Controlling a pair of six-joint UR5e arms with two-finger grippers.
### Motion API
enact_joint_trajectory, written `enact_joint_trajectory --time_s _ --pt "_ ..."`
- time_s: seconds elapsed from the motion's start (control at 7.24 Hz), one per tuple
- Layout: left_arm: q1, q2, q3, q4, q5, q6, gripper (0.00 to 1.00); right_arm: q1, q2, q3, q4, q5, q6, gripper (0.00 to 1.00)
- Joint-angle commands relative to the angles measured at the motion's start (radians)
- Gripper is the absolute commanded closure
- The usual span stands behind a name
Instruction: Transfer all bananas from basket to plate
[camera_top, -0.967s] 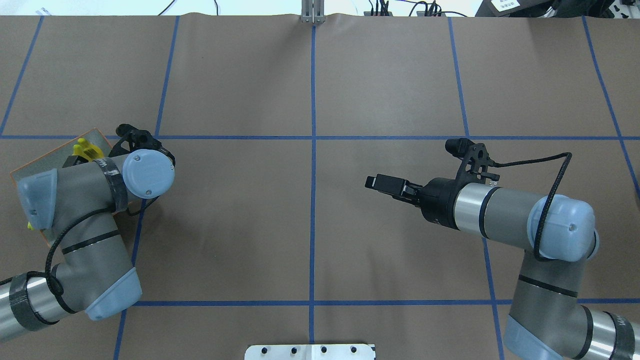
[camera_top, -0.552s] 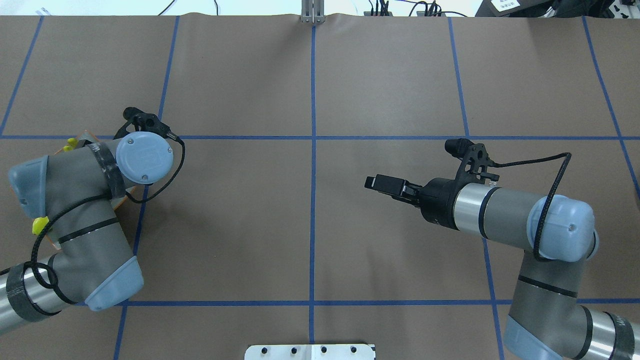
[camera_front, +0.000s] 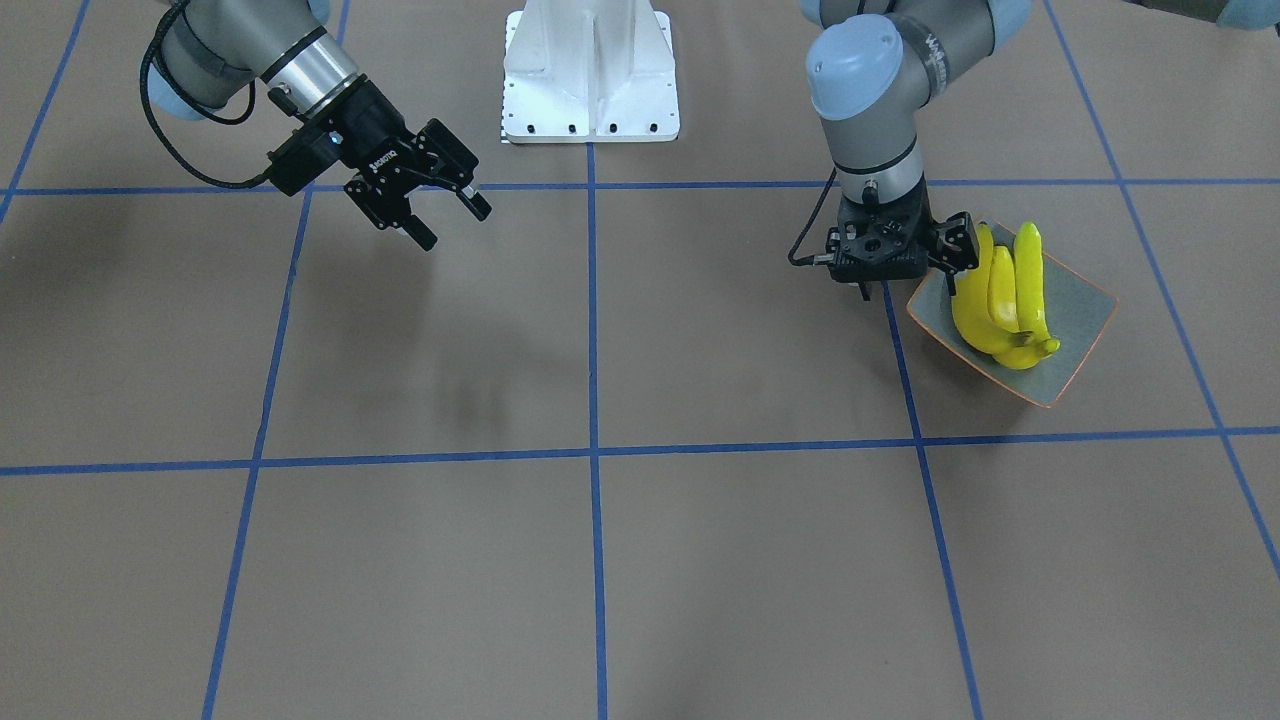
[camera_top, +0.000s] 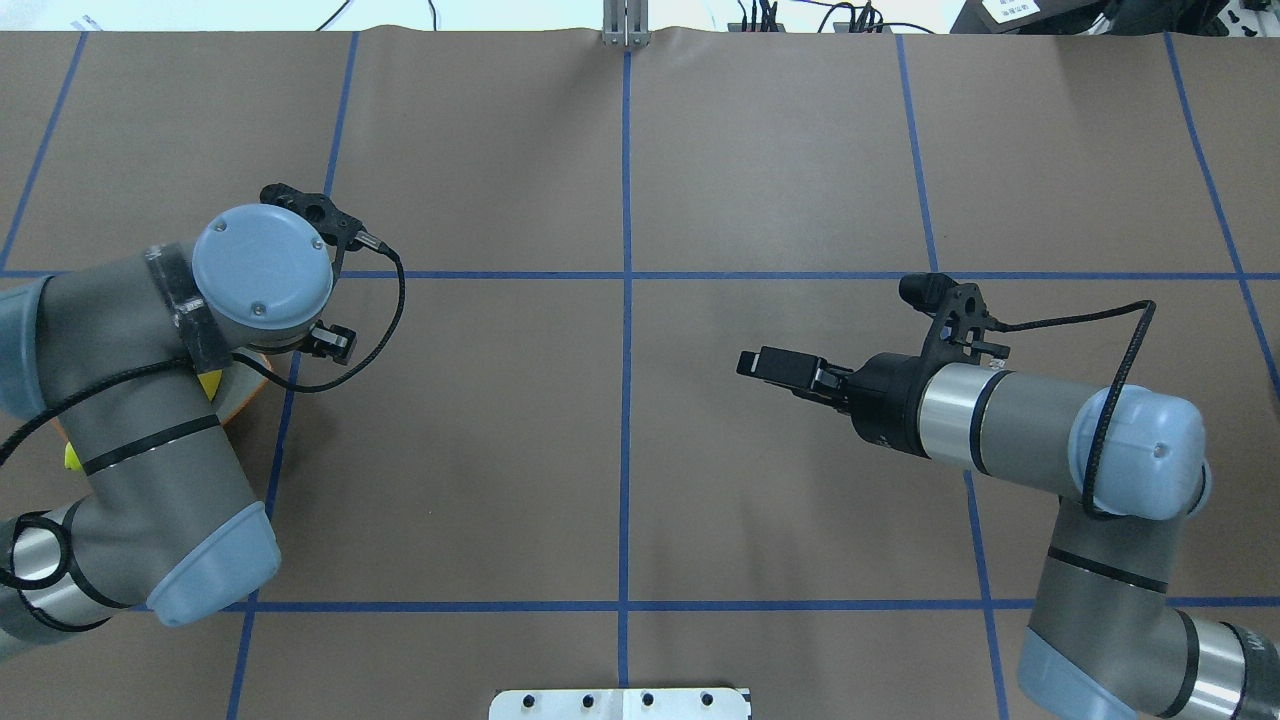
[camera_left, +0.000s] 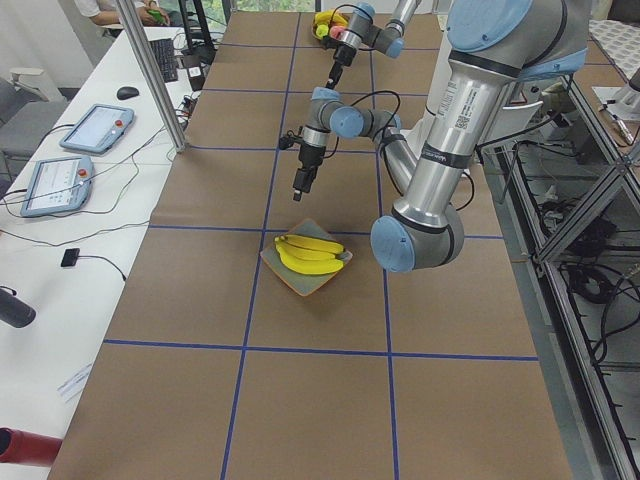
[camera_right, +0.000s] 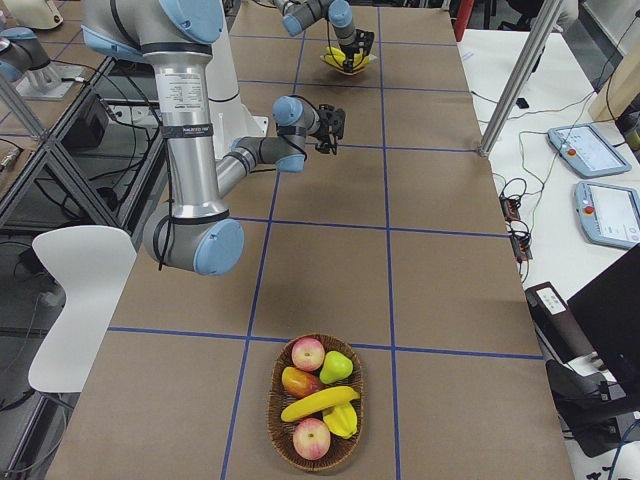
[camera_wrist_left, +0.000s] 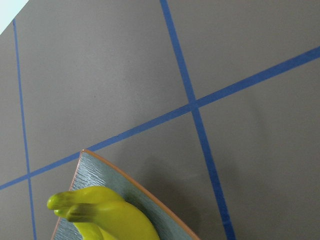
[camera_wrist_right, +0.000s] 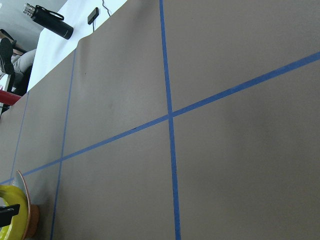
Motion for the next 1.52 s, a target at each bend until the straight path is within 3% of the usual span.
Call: enact_joint_trajectory --time_s 0.0,0.14,0.28,0.55,0.69,0.97,1.1,1.24,1.38 --pt "0.002 -0.025 -0.027 -0.048 -0.106 -0.1 0.0 0.094 -0.085 0.003 -0.004 0.085 -0.009 0.0" --pt "0.0 -0.024 -0.027 -0.062 -0.135 -0.106 0.0 0.209 -0.141 -0.006 -0.008 0.205 -0.035 0.0" --pt "0.0 -0.024 -0.025 -0.073 -0.147 -0.108 0.0 0.333 -0.225 -0.008 -0.008 0.331 -0.178 0.0" --pt "-0.001 -0.019 -0.022 -0.091 -0.149 -0.111 0.0 0.507 -0.375 -0.046 -0.007 0.441 -0.407 0.0" --pt "-0.001 -0.018 -0.016 -0.091 -0.149 -0.111 0.0 0.62 -0.433 -0.096 -0.002 0.496 -0.61 0.0" --pt "0.002 -0.018 -0.014 -0.093 -0.149 -0.14 0.0 0.862 -0.446 -0.291 -0.002 0.628 -0.953 0.0" --pt "0.002 -0.019 -0.013 -0.093 -0.149 -0.14 0.0 0.956 -0.439 -0.421 -0.002 0.642 -1.153 0.0" --pt "0.002 -0.016 -0.011 -0.094 -0.149 -0.14 0.0 1.015 -0.43 -0.492 -0.008 0.636 -1.31 0.0" --pt "0.003 -0.018 -0.002 -0.096 -0.149 -0.142 0.0 1.073 -0.434 -0.512 -0.011 0.642 -1.341 0.0"
